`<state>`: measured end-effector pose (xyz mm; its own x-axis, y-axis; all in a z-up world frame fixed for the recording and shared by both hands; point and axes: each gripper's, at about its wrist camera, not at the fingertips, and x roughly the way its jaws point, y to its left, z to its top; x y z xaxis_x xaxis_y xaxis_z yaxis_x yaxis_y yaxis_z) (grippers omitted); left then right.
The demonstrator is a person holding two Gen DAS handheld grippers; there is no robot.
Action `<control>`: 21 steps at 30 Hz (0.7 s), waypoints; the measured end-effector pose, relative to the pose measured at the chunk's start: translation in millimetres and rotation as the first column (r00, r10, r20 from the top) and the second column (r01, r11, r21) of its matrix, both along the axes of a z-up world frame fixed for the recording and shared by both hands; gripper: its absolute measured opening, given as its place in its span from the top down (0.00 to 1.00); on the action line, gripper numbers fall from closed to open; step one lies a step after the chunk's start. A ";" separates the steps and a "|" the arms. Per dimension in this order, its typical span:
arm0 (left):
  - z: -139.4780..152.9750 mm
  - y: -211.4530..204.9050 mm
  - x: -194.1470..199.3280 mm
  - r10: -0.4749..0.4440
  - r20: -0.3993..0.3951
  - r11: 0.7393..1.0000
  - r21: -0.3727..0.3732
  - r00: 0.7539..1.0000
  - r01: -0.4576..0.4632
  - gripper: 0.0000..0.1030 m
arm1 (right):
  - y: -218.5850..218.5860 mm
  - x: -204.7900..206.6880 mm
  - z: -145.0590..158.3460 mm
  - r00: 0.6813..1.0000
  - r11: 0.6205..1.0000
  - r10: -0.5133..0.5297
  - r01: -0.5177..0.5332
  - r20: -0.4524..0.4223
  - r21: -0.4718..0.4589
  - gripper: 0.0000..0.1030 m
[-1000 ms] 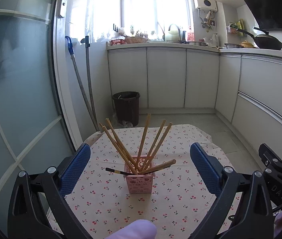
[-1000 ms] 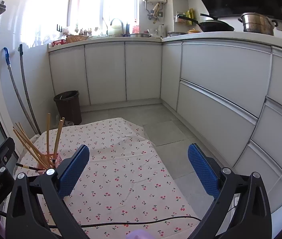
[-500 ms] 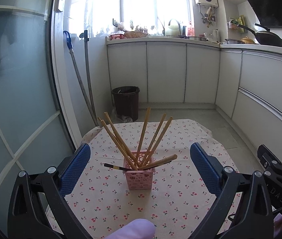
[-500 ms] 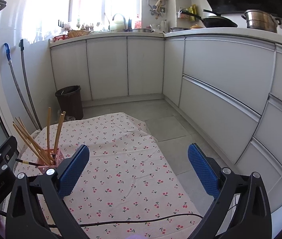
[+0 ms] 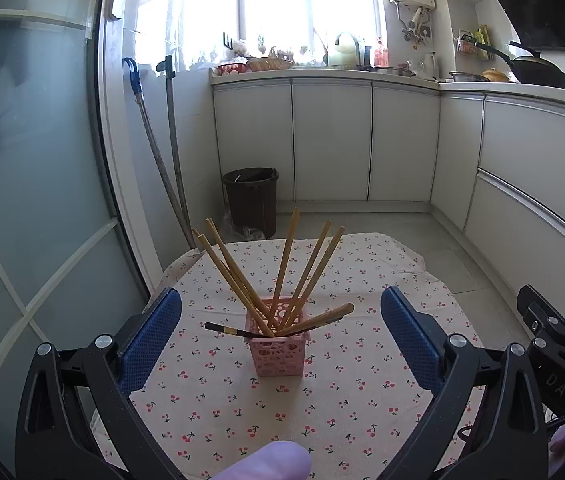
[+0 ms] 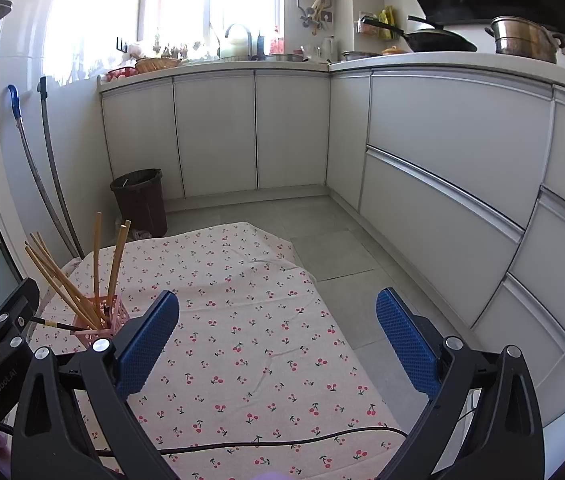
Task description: Organize utensils
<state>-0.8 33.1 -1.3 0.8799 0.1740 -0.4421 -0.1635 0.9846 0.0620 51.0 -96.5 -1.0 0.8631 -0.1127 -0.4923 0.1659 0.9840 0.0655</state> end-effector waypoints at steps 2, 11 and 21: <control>-0.1 -0.3 0.2 0.001 -0.001 1.000 0.002 1.000 -0.001 0.07 | 0.0 0.0 -0.7 1.000 1.000 0.000 0.000 -0.001 0.001 0.06; -2.3 1.1 0.8 0.001 -0.004 1.000 0.002 1.000 -0.001 0.07 | -1.5 1.2 -1.9 1.000 1.000 -0.002 0.002 -0.004 0.006 0.06; -5.6 2.6 2.4 0.001 -0.009 1.000 0.002 1.000 -0.001 0.07 | -1.4 2.5 -3.3 1.000 1.000 0.002 -0.002 -0.012 0.009 0.06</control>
<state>1.6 35.7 -6.9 0.8759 0.1757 -0.4493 -0.1640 0.9843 0.0653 53.4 -98.0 -4.3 0.8572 -0.1063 -0.5040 0.1646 0.9837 0.0725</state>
